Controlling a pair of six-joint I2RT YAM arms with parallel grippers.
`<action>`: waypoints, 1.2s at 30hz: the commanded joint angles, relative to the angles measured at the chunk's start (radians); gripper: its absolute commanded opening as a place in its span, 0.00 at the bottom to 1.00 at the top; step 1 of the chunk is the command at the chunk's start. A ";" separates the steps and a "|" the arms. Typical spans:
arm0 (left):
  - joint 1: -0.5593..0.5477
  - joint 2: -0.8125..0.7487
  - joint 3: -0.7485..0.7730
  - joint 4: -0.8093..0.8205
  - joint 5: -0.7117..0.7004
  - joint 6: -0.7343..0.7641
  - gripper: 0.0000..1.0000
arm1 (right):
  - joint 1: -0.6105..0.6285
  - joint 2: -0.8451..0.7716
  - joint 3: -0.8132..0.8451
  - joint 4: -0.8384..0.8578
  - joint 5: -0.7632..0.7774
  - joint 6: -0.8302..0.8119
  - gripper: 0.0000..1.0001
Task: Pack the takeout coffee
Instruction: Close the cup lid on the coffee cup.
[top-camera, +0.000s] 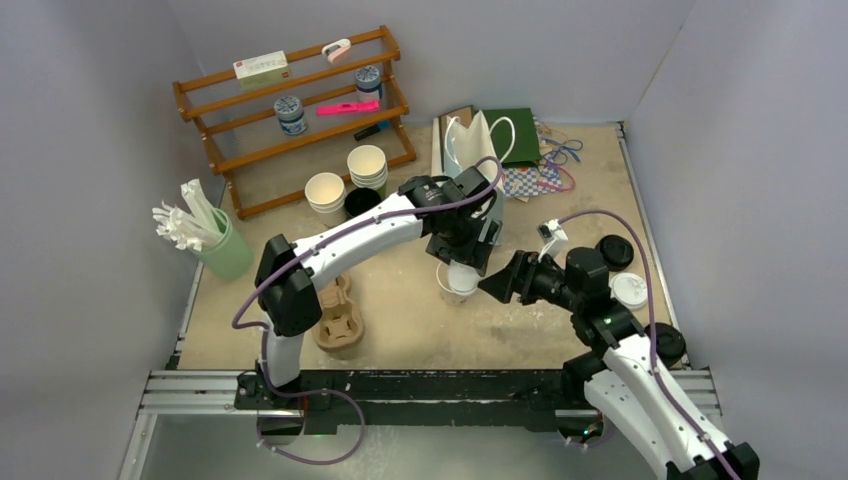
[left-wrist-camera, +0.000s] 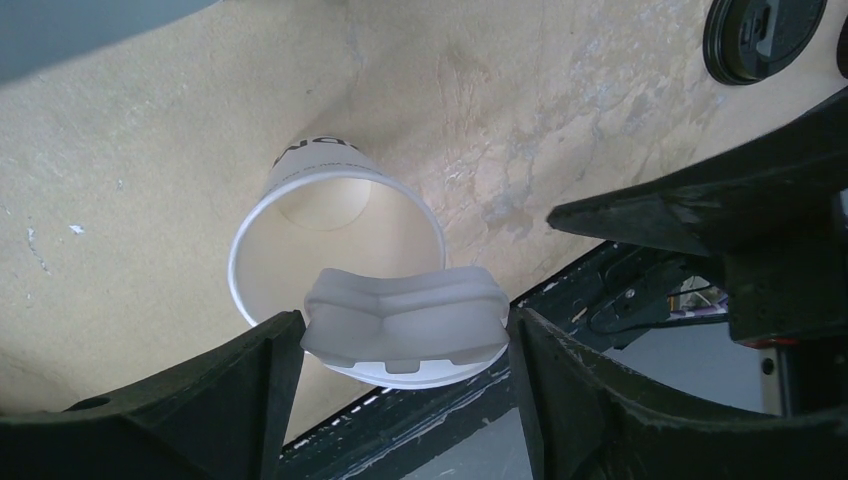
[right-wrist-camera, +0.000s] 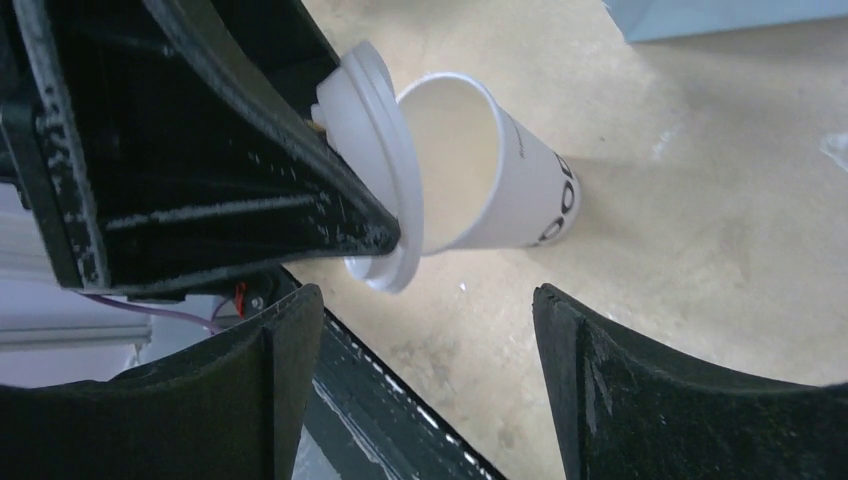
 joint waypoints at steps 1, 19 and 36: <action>0.008 0.007 0.051 -0.028 0.035 -0.023 0.74 | 0.000 0.056 -0.017 0.289 -0.082 0.035 0.78; 0.027 -0.059 -0.008 0.030 0.116 -0.069 0.73 | 0.002 0.104 -0.076 0.470 -0.166 0.153 0.48; 0.068 -0.149 -0.102 0.106 0.166 -0.124 0.73 | 0.002 0.075 -0.111 0.468 -0.145 0.184 0.47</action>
